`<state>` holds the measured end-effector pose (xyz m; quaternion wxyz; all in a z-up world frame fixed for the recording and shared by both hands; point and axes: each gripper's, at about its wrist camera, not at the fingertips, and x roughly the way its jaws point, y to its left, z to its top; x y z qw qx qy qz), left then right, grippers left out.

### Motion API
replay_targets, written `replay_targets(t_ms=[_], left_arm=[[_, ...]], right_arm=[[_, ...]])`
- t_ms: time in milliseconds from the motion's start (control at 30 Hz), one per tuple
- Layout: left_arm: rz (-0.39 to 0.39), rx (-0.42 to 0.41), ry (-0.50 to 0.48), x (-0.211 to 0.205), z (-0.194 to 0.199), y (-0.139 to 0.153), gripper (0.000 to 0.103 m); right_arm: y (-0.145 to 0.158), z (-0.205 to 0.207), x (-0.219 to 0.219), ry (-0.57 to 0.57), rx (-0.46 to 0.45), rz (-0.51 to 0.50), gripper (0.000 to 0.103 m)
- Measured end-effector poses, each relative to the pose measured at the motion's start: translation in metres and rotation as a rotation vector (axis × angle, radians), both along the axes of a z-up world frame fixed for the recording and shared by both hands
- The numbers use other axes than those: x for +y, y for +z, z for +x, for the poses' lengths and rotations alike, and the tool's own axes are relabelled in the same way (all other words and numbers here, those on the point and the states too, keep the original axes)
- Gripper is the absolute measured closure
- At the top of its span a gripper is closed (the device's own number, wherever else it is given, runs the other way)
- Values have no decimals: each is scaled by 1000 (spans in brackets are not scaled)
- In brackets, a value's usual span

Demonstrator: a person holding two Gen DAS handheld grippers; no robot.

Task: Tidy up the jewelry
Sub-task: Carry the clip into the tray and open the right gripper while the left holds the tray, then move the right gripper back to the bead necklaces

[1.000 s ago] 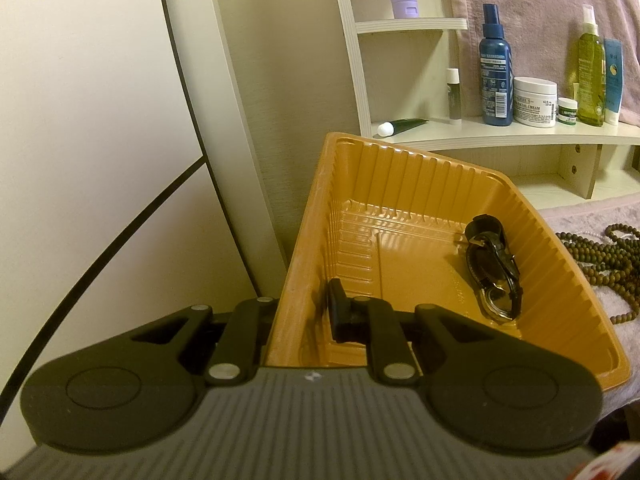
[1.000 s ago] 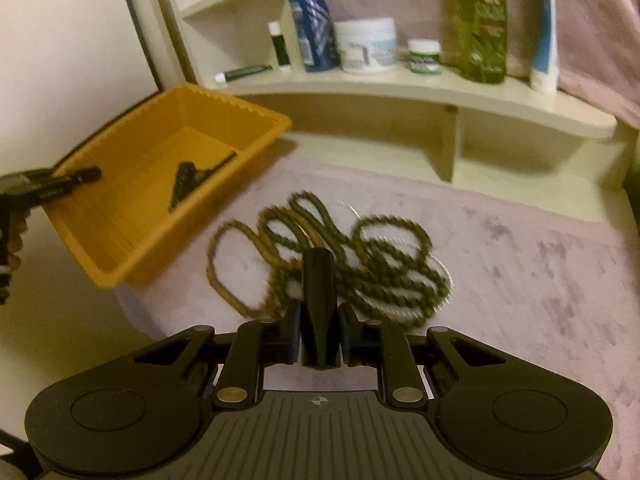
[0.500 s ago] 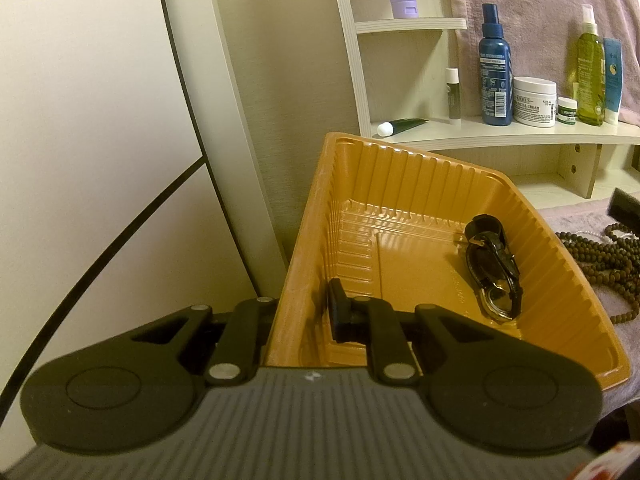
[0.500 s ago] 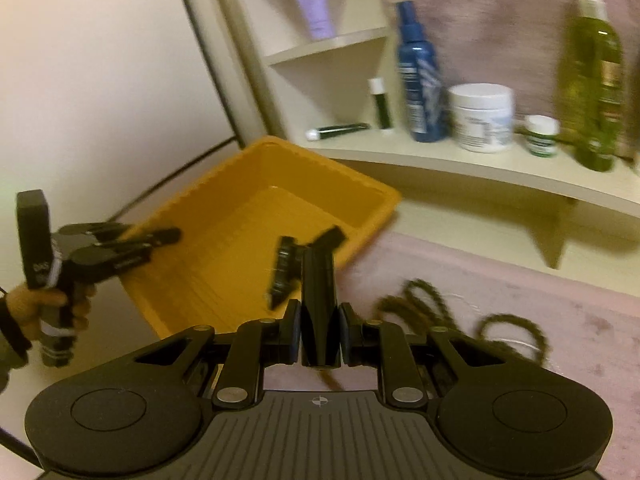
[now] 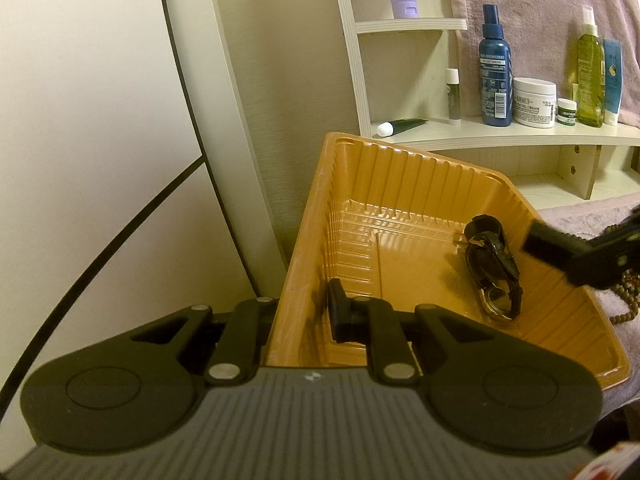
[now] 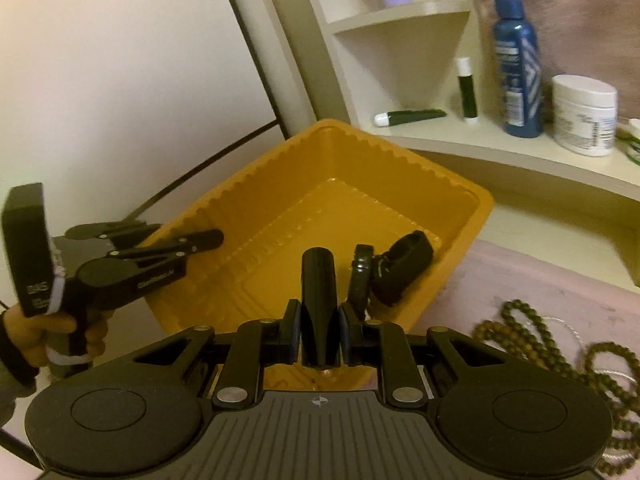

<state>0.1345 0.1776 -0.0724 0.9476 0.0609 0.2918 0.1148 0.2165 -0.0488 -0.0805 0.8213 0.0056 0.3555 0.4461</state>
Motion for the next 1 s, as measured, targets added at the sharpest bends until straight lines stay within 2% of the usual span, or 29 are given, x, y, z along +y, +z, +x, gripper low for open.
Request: replay_targets(t_ms=[300,667,733,800,867,1000], left_arm=[[1,4,-6,1,1,0,87],[3,7,-6,1,1,0,87],[3,7,-6,1,1,0,87],[3,7,-6,1,1,0,87],[3,7,-5,1,1,0,87],[2,7,-6,1,1,0,87]], right_arm=[[-28,14,18,28,6,-80,83],[-34,18,32,80,-66,-139,83],[-33,19,30,70,-56,-135,78],[-29,19,25,44,-58,-118,63],[-24,19,17,27,-59,-86,54],[-8,17,-4,-20,-73,-35,50]])
